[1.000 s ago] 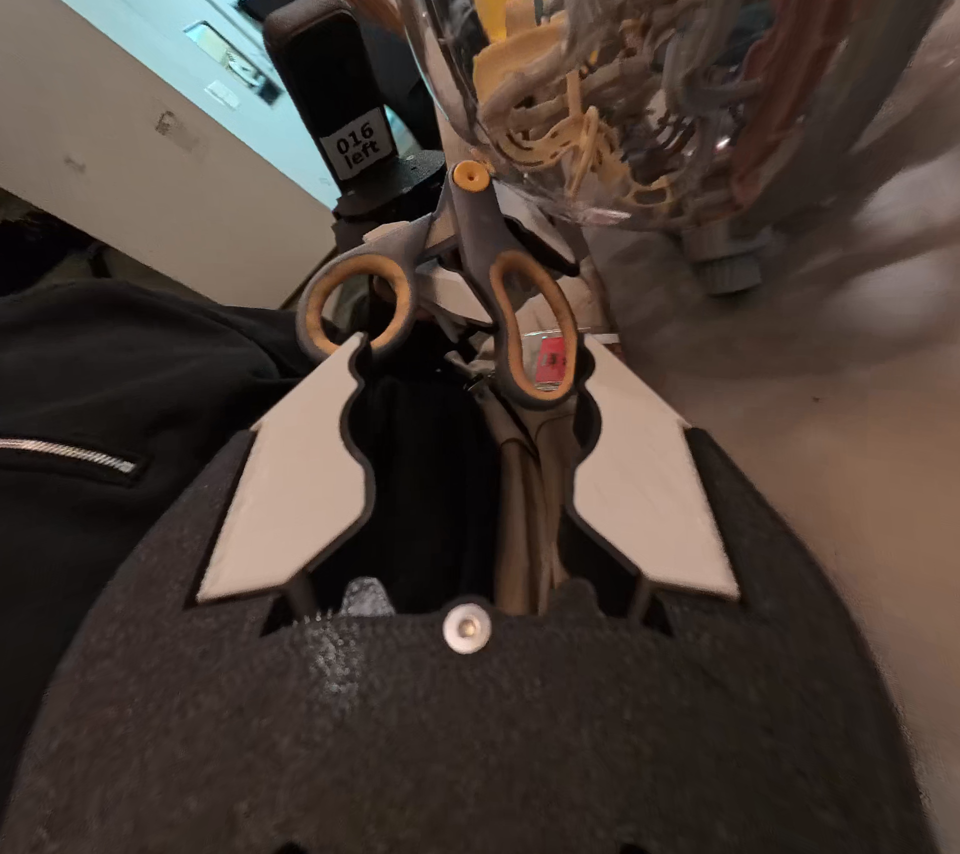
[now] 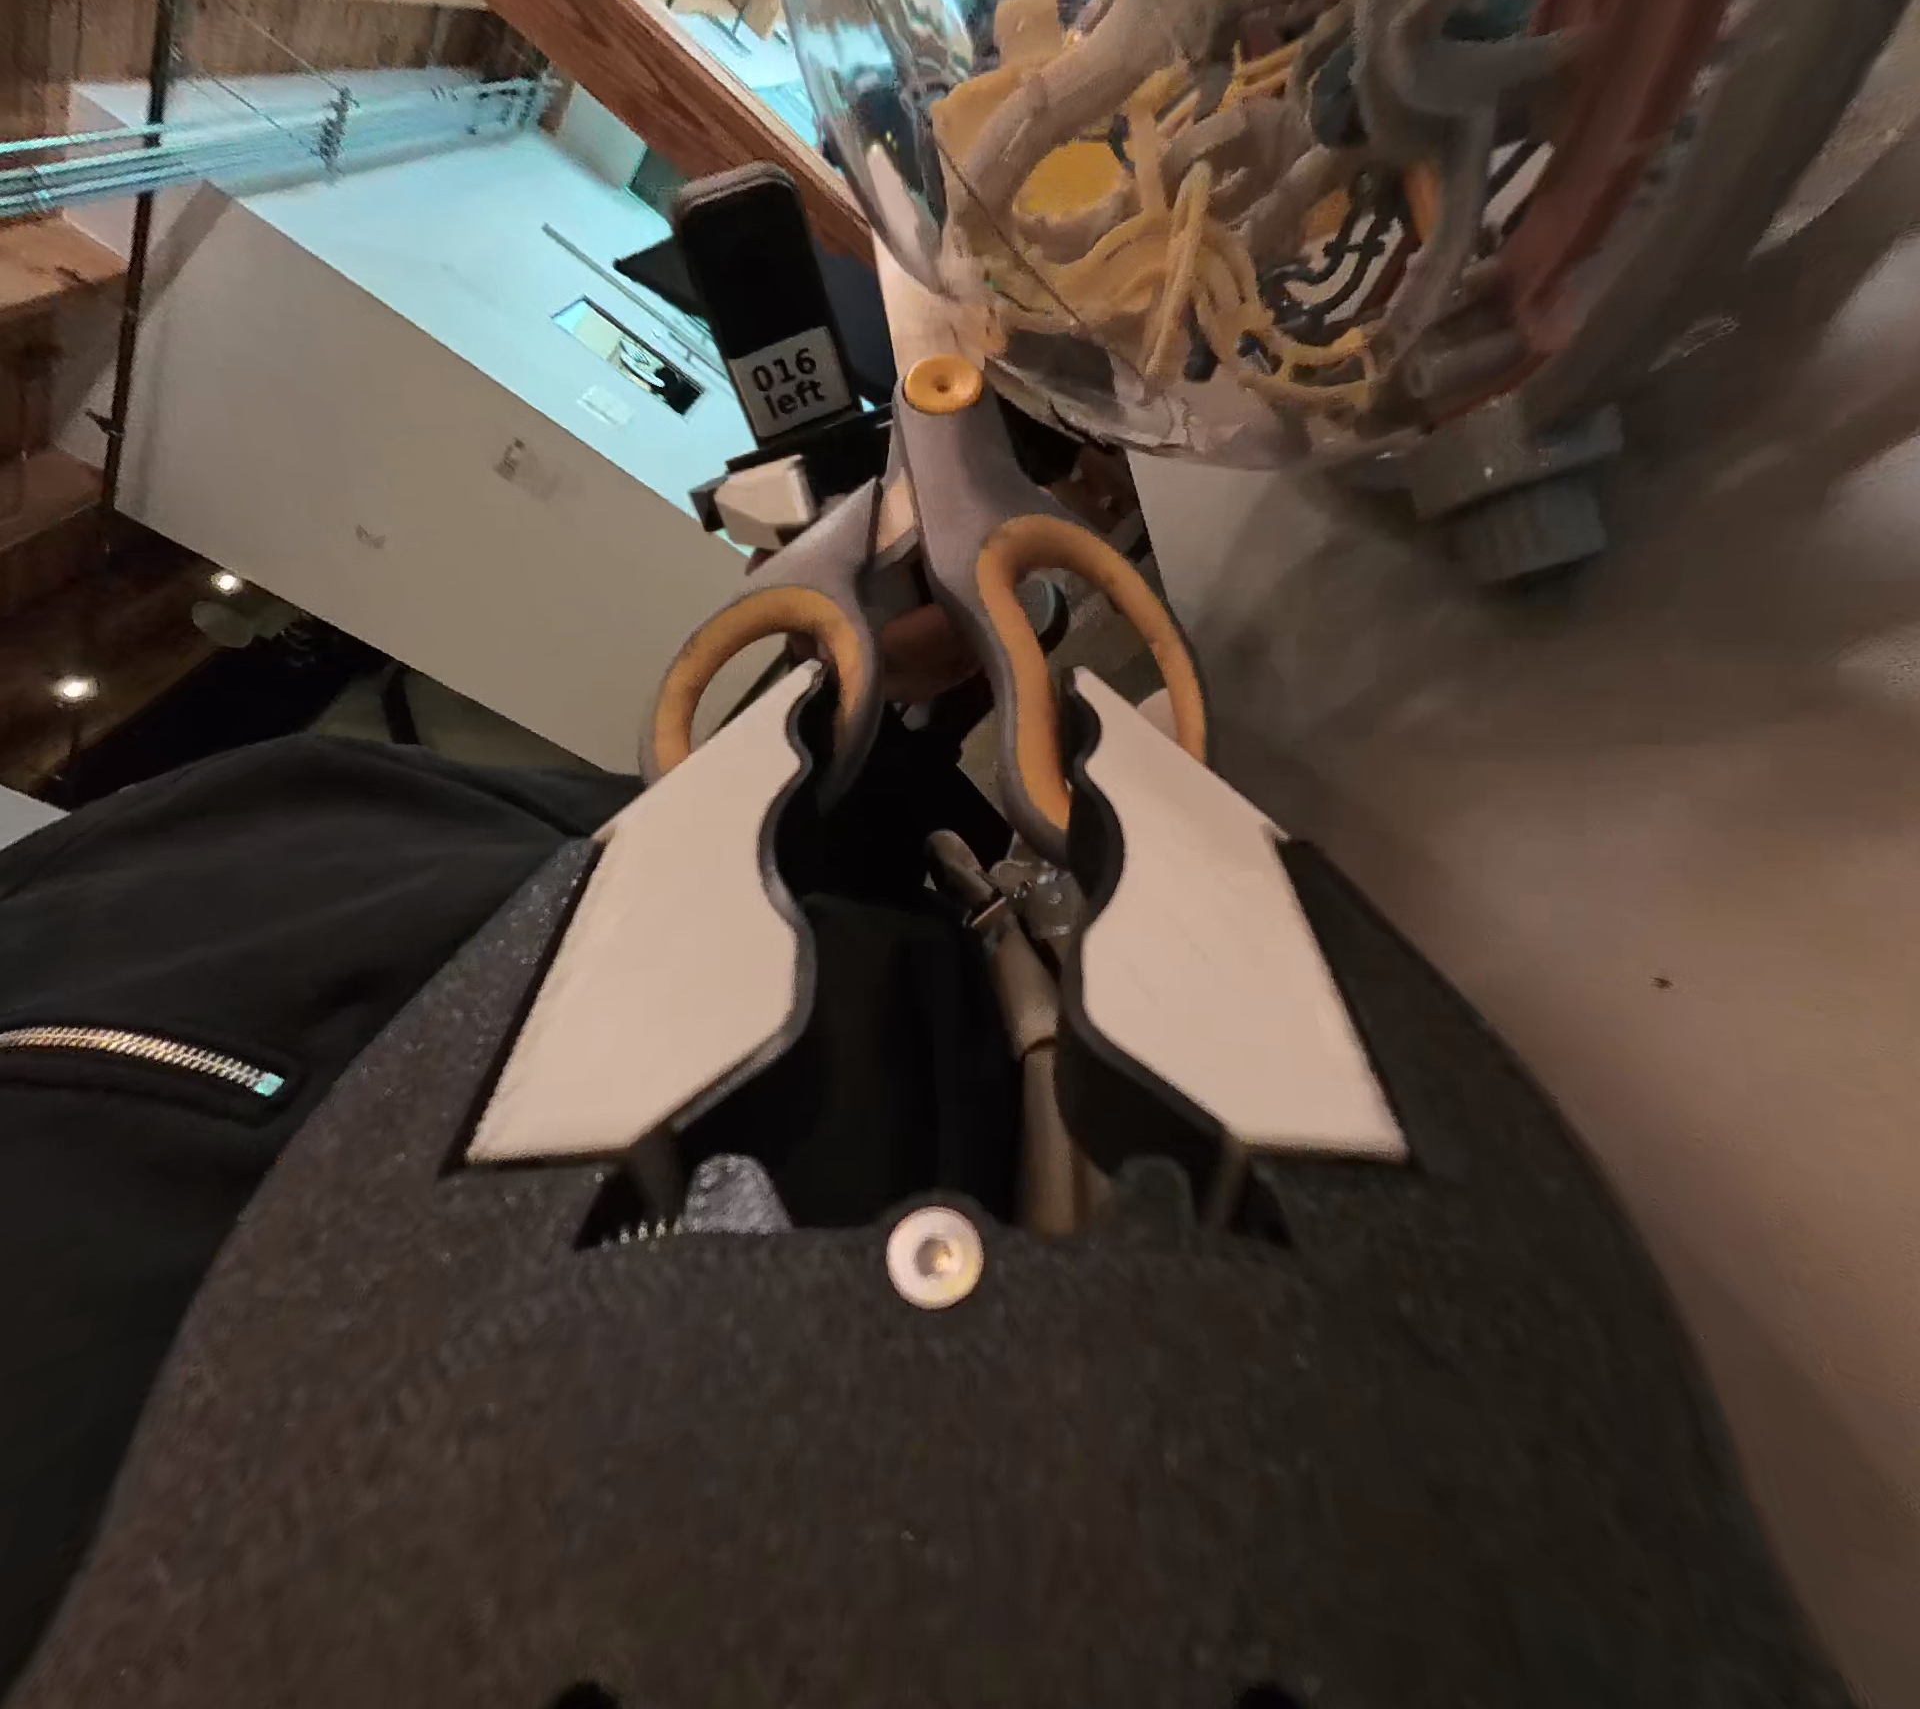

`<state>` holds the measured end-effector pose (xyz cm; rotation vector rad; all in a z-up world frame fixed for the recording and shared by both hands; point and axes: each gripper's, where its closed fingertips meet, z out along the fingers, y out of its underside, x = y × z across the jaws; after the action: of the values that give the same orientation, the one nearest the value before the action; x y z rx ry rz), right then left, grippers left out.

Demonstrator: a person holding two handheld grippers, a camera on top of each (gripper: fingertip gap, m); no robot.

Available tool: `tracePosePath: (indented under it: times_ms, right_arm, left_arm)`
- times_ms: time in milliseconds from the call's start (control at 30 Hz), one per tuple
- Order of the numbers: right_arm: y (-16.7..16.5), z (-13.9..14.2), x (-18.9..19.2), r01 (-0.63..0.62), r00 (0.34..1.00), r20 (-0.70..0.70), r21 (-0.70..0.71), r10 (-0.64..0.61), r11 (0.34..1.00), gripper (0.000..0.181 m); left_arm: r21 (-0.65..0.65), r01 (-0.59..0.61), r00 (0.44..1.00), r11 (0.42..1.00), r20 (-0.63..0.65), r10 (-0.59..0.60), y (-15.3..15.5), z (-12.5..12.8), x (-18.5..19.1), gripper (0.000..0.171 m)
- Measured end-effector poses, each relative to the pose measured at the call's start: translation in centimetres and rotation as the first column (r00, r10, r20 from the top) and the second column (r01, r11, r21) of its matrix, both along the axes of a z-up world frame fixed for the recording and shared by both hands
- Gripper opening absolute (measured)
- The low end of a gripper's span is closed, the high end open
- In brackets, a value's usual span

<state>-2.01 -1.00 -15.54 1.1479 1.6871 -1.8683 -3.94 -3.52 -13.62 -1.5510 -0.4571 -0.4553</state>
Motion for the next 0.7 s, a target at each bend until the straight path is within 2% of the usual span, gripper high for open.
tracePosePath:
  times_ms: [133, 200, 233, 333, 400, 467, 567, 700]
  right_arm:
    - [0.1, 0.1, -0.2, 0.013, 1.000, -0.018, -0.006, -0.013, 1.000, 0.039]
    - [0.1, 0.0, -0.2, 0.019, 0.999, -0.036, 0.022, -0.018, 1.000, 0.039]
    - [0.0, -0.1, -0.1, 0.024, 0.999, -0.044, 0.030, -0.022, 0.999, 0.039]
    - [-0.1, -0.2, 0.0, 0.051, 0.996, -0.078, 0.043, -0.048, 0.998, 0.039]
    - [-0.3, -0.5, 0.1, 0.071, 0.992, -0.109, 0.078, -0.062, 0.994, 0.039]
    - [-0.2, -1.3, -0.3, 0.120, 0.983, -0.158, 0.174, -0.092, 0.977, 0.038]
    - [-0.4, -2.0, -0.2, 0.141, 0.974, -0.213, 0.291, -0.079, 0.946, 0.038]
    - [-1.2, -3.1, -0.3, 0.164, 0.962, -0.266, 0.408, -0.055, 0.898, 0.038]
  left_arm:
    - [0.064, 0.000, 1.000, 0.998, -0.002, 0.000, -2.5, 1.6, -0.8, 0.036]
    - [0.051, -0.005, 1.000, 0.999, 0.017, 0.004, -4.5, 2.2, -1.0, 0.036]
    - [0.051, -0.035, 0.999, 0.998, 0.019, 0.034, -5.8, 2.7, -1.5, 0.036]
    - [0.078, -0.254, 0.966, 0.964, -0.033, 0.257, -8.7, 3.9, -4.5, 0.036]
    - [0.009, -0.258, 0.965, 0.966, -0.041, 0.258, -7.6, 2.2, -4.7, 0.037]
    - [0.033, -0.256, 0.967, 0.966, 0.010, 0.256, -7.1, 1.7, -5.1, 0.038]
    - [0.043, -0.186, 0.973, 0.982, 0.149, 0.178, -6.4, 0.7, -5.4, 0.038]
    - [0.120, -0.188, 0.968, 0.975, 0.192, 0.163, -5.8, 0.8, -5.7, 0.039]
